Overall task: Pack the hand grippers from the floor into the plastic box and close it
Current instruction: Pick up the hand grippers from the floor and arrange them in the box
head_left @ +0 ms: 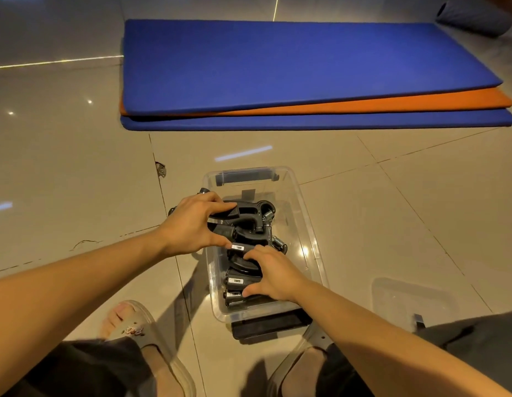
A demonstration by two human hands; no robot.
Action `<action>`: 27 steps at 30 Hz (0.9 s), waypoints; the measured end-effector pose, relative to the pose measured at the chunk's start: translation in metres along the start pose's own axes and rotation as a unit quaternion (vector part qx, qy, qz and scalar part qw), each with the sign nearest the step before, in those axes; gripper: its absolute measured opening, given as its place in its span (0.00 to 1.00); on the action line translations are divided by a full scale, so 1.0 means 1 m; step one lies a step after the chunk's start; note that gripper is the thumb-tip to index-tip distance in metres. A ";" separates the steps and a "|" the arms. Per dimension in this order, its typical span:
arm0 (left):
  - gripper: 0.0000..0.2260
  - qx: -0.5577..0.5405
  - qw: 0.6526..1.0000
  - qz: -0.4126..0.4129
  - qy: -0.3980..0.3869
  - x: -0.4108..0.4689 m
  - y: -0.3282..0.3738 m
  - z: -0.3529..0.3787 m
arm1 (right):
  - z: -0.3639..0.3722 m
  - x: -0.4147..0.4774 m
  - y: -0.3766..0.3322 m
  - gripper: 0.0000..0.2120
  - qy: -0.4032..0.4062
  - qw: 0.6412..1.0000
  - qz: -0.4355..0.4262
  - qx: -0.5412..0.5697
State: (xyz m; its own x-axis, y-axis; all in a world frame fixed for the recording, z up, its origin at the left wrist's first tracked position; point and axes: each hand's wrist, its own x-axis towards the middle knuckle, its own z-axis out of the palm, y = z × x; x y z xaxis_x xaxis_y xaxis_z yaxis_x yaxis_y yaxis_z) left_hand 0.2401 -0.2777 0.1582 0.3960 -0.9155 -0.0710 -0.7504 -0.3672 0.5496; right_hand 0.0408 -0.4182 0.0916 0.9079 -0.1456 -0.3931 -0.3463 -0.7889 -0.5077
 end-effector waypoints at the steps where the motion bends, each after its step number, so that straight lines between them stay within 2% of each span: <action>1: 0.38 -0.003 1.000 -0.001 -0.001 -0.001 -0.001 0.001 | 0.002 0.002 0.001 0.42 -0.003 1.000 -0.002 0.002; 7: 0.38 -0.006 1.000 -0.002 -0.004 -0.003 -0.003 0.005 | 0.010 0.011 0.004 0.36 -0.032 0.999 -0.023 -0.011; 12: 0.38 -0.007 1.000 0.000 -0.012 -0.002 0.000 0.006 | 0.011 0.008 0.010 0.35 -0.014 0.999 -0.018 0.042; 15: 0.39 -0.004 1.000 0.002 -0.013 0.000 0.001 0.008 | 0.011 0.005 0.014 0.33 0.031 0.997 -0.006 0.064; 17: 0.39 -0.007 1.000 0.001 -0.017 0.002 0.002 0.008 | 0.011 0.004 0.016 0.29 0.100 0.992 0.030 0.067; 19: 0.39 -0.003 1.000 0.003 -0.020 0.003 0.001 0.009 | 0.011 0.003 0.021 0.29 0.137 0.985 0.083 0.065; 22: 0.39 -0.006 1.000 0.002 -0.021 0.006 0.001 0.009 | 0.012 0.005 0.029 0.34 0.091 0.979 0.155 0.096; 27: 0.39 -0.004 1.000 0.006 -0.019 0.008 0.002 0.010 | 0.016 0.011 0.037 0.37 0.040 0.965 0.198 0.167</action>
State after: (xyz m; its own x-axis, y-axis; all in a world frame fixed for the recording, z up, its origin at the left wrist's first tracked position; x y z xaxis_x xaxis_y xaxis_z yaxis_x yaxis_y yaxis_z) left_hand 0.2364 -0.2879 0.1501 0.3653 -0.9259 -0.0959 -0.7511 -0.3541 0.5572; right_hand 0.0338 -0.4394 0.0564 0.6993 -0.4521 -0.5537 -0.7147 -0.4274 -0.5537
